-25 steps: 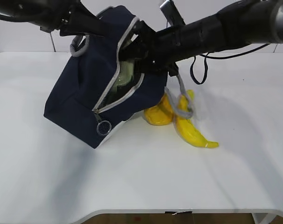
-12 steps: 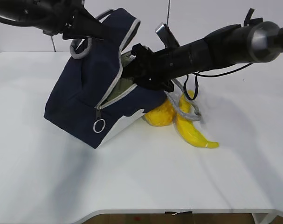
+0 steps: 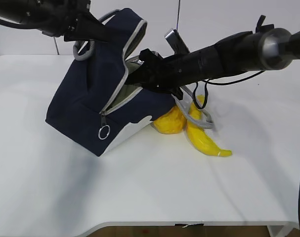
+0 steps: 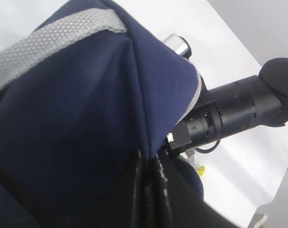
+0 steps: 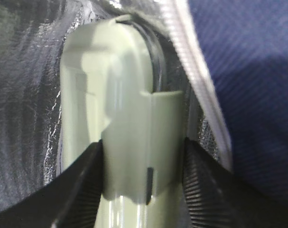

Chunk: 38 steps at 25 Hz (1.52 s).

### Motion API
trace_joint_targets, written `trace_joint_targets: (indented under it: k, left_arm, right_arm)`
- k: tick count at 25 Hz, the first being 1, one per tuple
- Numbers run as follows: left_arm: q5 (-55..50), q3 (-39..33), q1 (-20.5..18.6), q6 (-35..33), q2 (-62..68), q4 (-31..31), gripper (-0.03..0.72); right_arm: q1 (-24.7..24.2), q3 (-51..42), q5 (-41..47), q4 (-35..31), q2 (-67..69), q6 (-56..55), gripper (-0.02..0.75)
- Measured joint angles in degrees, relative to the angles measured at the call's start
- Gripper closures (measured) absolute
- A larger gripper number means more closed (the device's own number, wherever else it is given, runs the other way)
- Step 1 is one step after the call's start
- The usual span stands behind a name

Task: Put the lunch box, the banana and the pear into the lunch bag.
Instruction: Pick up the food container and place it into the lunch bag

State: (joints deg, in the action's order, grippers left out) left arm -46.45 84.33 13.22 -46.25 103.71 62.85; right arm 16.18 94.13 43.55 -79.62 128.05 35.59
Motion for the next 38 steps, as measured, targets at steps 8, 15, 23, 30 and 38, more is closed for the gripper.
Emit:
trace_joint_targets:
  k: [8, 15, 23, 30, 38]
  left_arm:
    - [0.5, 0.0, 0.0, 0.0, 0.0, -0.8, 0.678]
    - [0.7, 0.0, 0.0, 0.0, 0.0, -1.0, 0.678]
    - [0.6, 0.0, 0.0, 0.0, 0.0, -1.1, 0.678]
    - [0.6, 0.0, 0.0, 0.0, 0.0, -0.5, 0.678]
    - [0.6, 0.0, -0.4, 3.8, 0.0, 0.3, 0.678]
  right_arm:
    - [0.0, 0.0, 0.0, 0.0, 0.0, 0.0, 0.333]
    - [0.0, 0.2, 1.3, 1.3, 0.0, 0.0, 0.289]
    - [-0.5, 0.4, 5.9, 1.3, 0.0, 0.1, 0.216]
    - [-4.1, 0.4, 15.0, 1.6, 0.0, 4.9, 0.215]
    - [-5.4, 0.4, 17.4, 9.6, -3.8, 6.0, 0.215]
